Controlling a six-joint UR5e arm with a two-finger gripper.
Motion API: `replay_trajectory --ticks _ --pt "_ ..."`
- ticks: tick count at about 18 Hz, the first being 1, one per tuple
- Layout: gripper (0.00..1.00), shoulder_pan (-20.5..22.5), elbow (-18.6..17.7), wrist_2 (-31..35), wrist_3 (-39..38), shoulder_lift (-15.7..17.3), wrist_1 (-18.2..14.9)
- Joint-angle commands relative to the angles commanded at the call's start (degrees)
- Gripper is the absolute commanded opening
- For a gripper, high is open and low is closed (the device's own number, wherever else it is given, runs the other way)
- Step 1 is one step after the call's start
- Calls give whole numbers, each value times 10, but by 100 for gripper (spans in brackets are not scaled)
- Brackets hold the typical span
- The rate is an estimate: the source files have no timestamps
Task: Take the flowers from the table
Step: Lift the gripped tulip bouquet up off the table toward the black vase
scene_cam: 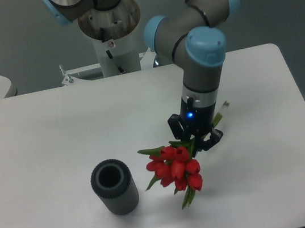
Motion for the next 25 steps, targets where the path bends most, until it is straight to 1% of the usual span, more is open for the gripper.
replay_trajectory --ticks 2,4,6,10,12,17,20,25 --pt "22 6 2 -70 1 6 2" --pt "22 16 4 -149 8 4 11" --pt "21 31 4 -212 12 3 12" --pt "21 54 3 -280 12 -3 24" --pt "21 59 1 -292 12 -4 25" --pt "21 54 -3 -293 17 -11 34" --pt "21 51 -3 -292 37 -12 33" --pt "21 48 -3 -292 39 -13 33"
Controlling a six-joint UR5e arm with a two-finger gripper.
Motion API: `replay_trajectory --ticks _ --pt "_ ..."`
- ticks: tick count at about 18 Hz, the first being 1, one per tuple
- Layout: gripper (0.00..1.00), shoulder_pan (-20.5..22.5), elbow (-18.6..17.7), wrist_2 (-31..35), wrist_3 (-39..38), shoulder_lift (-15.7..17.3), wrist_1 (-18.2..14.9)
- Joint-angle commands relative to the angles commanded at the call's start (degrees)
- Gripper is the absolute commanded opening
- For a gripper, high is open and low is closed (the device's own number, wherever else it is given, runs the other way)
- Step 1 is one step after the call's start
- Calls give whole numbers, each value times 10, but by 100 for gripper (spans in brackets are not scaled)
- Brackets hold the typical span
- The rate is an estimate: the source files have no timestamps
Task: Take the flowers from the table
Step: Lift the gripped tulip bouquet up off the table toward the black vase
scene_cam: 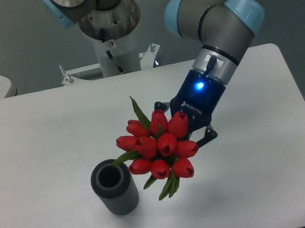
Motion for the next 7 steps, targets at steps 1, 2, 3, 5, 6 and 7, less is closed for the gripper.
replay_trajectory --ticks 1,2,3,5,6,7 --pt "21 -1 1 1 0 -2 0" --pt "21 -3 1 1 0 -3 4" --pt "21 -4 1 1 0 -4 10" --pt "21 -4 1 1 1 -4 11" --pt "21 -5 0 1 1 -4 13" --pt "21 -5 0 1 1 -4 17"
